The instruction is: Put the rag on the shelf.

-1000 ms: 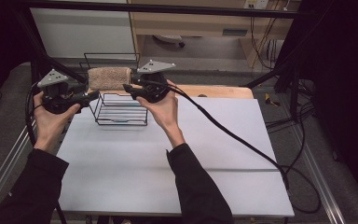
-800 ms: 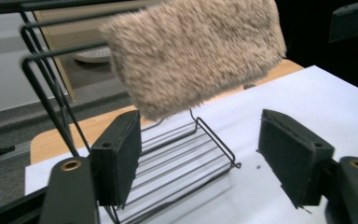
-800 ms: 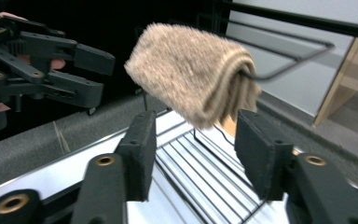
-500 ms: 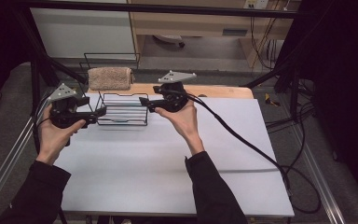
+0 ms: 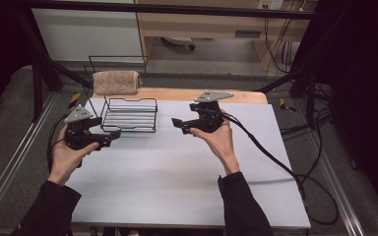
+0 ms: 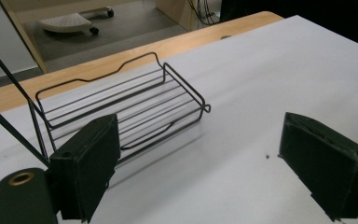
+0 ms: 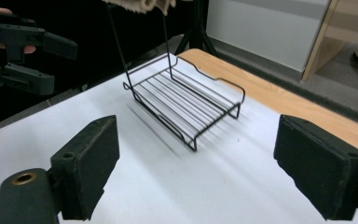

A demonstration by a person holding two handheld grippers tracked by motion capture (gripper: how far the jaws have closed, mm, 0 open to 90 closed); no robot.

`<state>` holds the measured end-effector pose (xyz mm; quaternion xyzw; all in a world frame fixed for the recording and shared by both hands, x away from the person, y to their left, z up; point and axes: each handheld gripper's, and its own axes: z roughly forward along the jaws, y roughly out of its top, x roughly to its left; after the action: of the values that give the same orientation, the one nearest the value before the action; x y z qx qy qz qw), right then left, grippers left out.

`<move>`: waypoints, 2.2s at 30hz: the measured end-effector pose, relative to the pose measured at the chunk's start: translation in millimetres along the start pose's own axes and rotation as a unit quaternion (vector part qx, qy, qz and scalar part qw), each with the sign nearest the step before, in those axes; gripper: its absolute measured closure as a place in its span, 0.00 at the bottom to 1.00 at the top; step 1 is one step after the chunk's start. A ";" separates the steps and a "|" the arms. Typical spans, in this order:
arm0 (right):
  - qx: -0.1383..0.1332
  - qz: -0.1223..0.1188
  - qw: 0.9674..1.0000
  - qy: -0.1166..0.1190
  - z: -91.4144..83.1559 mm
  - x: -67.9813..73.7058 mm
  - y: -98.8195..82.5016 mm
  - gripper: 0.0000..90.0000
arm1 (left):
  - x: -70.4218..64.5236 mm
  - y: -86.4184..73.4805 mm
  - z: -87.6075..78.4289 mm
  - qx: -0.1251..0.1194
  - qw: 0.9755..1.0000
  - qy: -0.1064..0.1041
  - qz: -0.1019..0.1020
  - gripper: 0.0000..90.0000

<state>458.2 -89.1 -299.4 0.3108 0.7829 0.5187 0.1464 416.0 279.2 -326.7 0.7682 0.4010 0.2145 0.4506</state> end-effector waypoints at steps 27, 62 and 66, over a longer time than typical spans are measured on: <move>0.028 0.056 0.997 -0.034 -77.6 -50.3 -110.2 0.05 | -27.4 -62.2 17.8 0.020 0.999 -0.025 0.006 0.08; 0.075 0.098 0.992 -0.036 -114.2 -61.4 -212.3 0.01 | -32.7 -113.3 27.2 0.049 0.998 -0.037 0.029 0.08; 0.078 0.095 0.992 -0.040 -115.3 -61.7 -215.1 0.01 | -32.4 -116.4 28.5 0.052 0.998 -0.037 0.027 0.08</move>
<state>369.7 -269.5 -451.2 0.4144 0.7814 0.4549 0.1035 367.6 269.9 -440.6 0.8086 0.3740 0.1767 0.4184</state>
